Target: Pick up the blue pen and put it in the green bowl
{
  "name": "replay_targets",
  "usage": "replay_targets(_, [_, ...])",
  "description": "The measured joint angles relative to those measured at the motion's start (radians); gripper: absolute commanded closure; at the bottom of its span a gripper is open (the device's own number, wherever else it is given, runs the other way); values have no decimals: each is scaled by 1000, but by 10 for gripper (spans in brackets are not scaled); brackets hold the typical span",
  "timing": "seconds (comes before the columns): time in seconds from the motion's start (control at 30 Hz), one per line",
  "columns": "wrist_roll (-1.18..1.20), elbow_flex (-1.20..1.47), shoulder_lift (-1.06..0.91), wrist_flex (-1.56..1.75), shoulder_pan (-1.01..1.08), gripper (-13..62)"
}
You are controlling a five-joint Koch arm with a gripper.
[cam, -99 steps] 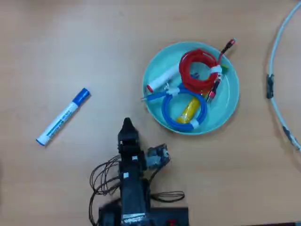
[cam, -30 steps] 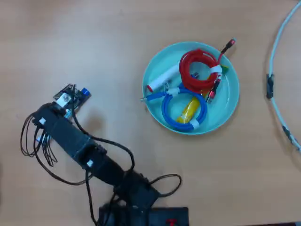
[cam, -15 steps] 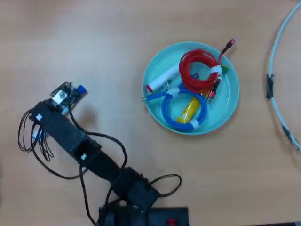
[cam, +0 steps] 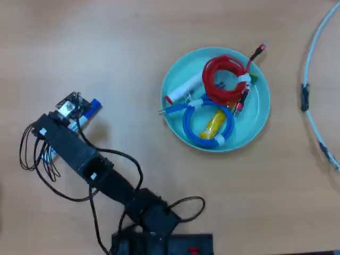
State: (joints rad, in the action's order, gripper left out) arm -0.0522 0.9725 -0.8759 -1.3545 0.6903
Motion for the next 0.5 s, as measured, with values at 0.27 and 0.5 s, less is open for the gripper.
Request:
replay_targets(0.27, [0, -2, 0, 0, -5, 551])
replay_targets(0.5, [9, -2, 0, 0, -5, 553])
